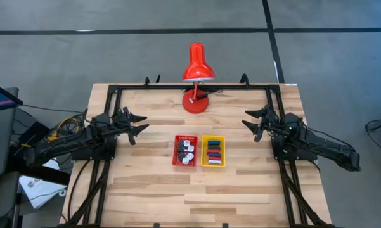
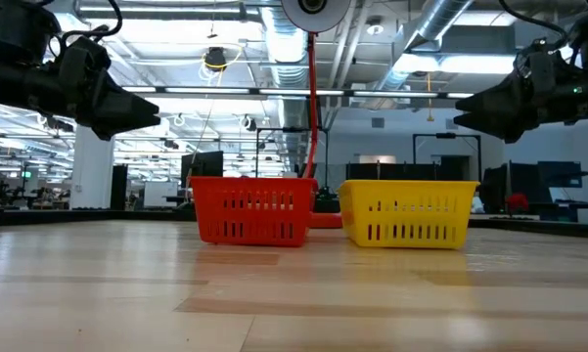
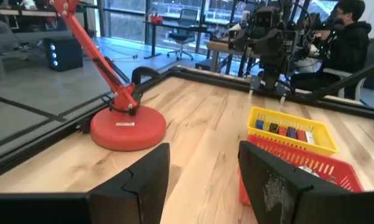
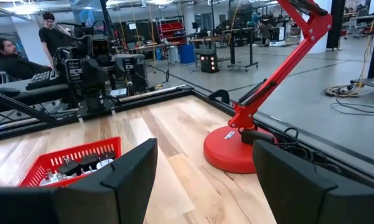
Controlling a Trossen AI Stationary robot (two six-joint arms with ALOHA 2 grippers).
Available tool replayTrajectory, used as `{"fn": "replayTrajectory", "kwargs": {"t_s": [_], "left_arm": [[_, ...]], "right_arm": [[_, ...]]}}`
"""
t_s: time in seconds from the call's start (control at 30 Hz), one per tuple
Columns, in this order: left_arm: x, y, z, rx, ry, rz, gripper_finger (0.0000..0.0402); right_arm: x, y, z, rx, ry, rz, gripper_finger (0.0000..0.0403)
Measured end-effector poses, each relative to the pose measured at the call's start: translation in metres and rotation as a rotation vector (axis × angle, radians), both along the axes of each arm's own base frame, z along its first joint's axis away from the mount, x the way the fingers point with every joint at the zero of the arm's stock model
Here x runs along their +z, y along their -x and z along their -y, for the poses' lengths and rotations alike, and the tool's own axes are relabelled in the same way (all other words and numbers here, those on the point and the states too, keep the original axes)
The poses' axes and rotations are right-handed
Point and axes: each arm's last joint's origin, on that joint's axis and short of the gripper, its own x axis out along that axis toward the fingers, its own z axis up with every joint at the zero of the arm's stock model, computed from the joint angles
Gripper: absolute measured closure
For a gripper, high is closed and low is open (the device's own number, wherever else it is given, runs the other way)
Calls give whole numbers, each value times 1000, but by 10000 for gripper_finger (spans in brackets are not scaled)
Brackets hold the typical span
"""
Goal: Pick & Place Office items
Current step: Return to Home Position
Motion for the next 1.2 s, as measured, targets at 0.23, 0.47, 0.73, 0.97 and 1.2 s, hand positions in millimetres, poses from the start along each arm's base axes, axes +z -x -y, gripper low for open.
{"fn": "replayTrajectory", "kwargs": {"t_s": [0.23, 0.47, 0.73, 0.97, 1.2], "left_arm": [[-3, -2, -1, 0, 11, -29, 215], [-4, -2, -1, 0, 16, -41, 215], [-2, -2, -1, 0, 10, -27, 215], [-1, -1, -1, 0, 5, -14, 215], [4, 3, 3, -15, -16, 40, 215]], "right_arm": [[0, 0, 0, 0, 0, 0, 147], [0, 0, 0, 0, 0, 0, 147], [0, 0, 0, 0, 0, 0, 147], [0, 0, 0, 0, 0, 0, 147], [0, 0, 0, 0, 0, -1, 147]]}}
